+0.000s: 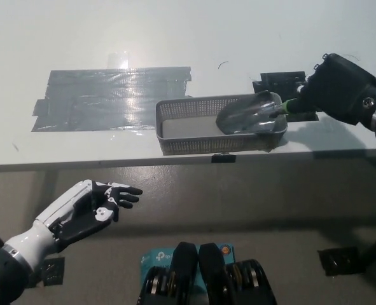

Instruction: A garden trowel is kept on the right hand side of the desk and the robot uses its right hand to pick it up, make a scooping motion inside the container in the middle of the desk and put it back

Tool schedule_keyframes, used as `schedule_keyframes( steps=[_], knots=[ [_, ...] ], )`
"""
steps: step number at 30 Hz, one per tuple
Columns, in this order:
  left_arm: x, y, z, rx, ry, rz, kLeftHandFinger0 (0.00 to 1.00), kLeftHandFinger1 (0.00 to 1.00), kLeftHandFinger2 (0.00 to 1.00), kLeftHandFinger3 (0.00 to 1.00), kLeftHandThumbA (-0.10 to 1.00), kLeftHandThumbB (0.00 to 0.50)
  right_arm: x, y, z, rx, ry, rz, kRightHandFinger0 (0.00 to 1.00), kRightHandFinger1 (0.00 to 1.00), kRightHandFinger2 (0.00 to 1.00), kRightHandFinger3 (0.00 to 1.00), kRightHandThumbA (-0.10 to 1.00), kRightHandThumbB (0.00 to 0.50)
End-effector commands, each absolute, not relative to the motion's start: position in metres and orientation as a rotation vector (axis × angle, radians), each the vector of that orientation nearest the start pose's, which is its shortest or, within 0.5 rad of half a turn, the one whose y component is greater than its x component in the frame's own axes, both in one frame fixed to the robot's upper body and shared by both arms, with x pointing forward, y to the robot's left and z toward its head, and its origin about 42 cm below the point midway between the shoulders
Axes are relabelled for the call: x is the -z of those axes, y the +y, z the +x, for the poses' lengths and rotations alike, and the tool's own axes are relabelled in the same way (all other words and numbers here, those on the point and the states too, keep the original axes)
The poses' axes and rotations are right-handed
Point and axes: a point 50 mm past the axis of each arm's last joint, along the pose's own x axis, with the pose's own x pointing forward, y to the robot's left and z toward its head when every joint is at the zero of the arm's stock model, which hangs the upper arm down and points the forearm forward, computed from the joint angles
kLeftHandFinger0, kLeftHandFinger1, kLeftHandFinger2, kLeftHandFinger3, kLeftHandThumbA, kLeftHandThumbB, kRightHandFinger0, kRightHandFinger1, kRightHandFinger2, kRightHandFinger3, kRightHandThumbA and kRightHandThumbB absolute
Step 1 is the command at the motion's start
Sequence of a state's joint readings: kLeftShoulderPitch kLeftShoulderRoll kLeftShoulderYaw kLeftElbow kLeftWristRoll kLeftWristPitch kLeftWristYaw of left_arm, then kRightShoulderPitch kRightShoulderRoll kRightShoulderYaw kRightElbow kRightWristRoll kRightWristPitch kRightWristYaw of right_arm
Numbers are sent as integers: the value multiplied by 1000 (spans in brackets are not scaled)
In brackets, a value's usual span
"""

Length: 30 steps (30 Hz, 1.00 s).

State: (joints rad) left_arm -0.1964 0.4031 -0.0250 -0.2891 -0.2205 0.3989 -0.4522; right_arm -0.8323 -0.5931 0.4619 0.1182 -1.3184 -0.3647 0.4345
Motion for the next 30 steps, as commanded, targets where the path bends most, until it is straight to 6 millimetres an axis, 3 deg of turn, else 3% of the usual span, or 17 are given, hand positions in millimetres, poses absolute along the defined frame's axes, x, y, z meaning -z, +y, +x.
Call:
schedule_keyframes(
  steps=[1,6,7,15,16,20,21,22,26,29,30],
  knots=[
    [-232,271,326,596,-53,238,830,779,753,734,1000,12,-362,-204,469,-399,-688,-2242,0,0,393,172,-100,56],
    [-230,270,328,601,-51,237,837,779,753,724,1000,3,-352,-190,470,-407,-704,-2270,0,2,435,198,-100,53],
    [-230,270,328,601,-49,241,839,781,756,729,1000,10,-349,-187,470,-407,-710,-2264,0,7,442,190,-100,71],
    [-227,270,330,609,-40,235,855,783,757,737,1000,8,-331,-171,478,-427,-675,-2151,0,7,432,189,-100,31],
    [-226,269,329,611,-40,230,847,776,754,736,1000,3,-329,-169,478,-430,-664,-2149,0,5,419,220,-100,38],
    [-225,268,329,615,-39,236,839,762,742,727,1000,1,-323,-162,486,-438,-618,-2097,0,0,398,176,-100,94],
    [-225,269,330,617,-43,233,829,755,737,724,1000,0,-323,-161,488,-439,-575,-2067,0,0,389,130,-100,94],
    [-222,268,328,619,-38,229,826,756,736,720,1000,5,-321,-163,487,-443,-537,-2028,0,11,409,160,-100,94],
    [-220,268,326,609,-29,228,815,756,729,715,1000,13,-321,-172,493,-436,-426,-1899,0,57,448,166,-100,0],
    [-220,269,327,614,-35,229,806,756,730,728,1000,16,-324,-182,497,-417,-345,-1782,0,107,479,67,-100,0],
    [-219,270,327,613,-33,228,804,755,729,728,1000,16,-324,-182,498,-419,-341,-1776,0,131,497,82,-100,6]
  ],
)
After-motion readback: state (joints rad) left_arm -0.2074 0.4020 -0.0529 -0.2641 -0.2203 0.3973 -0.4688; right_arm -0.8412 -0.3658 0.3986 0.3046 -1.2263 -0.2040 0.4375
